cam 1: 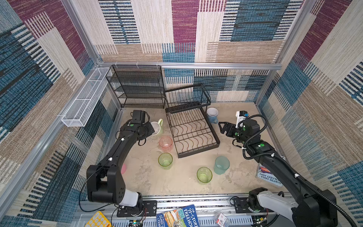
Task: Load cups into a dish rack
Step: Pick up the cup from the top-left of the table.
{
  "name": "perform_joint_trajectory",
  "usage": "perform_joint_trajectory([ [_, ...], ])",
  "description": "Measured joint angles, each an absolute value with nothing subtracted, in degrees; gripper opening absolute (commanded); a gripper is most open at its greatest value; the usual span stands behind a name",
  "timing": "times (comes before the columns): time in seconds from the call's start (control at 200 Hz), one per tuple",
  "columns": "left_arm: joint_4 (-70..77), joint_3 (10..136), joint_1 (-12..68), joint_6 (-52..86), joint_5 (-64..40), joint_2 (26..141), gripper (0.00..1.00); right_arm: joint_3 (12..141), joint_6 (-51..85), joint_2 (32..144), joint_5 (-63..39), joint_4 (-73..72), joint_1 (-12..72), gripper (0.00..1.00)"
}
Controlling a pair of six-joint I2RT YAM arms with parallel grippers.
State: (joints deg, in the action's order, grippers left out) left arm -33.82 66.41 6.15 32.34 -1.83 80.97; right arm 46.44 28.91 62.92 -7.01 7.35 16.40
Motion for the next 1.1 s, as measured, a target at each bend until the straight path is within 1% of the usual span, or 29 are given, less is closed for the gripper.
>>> perform_joint_trajectory([
  [0.29, -30.24, 59.4, 10.33, 28.64, 0.99, 66.04, 0.01, 48.03, 34.24, 61.78, -11.46, 9.5, 17.43, 0.94],
  [0.411, -28.62, 57.21, 11.9, 26.81, 3.38, 61.56, 0.01, 48.69, 36.21, 61.6, -13.32, 10.17, 17.45, 0.94],
  [0.511, -27.59, 55.57, 14.83, 24.88, 3.99, 58.81, 0.01, 50.06, 38.11, 62.83, -15.0, 11.14, 17.45, 0.94],
  [0.701, -24.47, 53.41, 21.98, 22.13, 6.33, 56.51, 0.01, 53.04, 41.43, 65.32, -17.58, 13.91, 17.45, 0.94],
  [0.861, -20.27, 50.43, 29.12, 19.49, 10.26, 56.27, 0.01, 55.86, 43.48, 67.26, -19.94, 15.97, 17.45, 0.94],
  [1.097, -8.19, 46.04, 39.83, 12.6, 17.08, 58.48, 0.01, 60.4, 45.52, 70.54, -24.05, 20.62, 17.45, 0.91],
])
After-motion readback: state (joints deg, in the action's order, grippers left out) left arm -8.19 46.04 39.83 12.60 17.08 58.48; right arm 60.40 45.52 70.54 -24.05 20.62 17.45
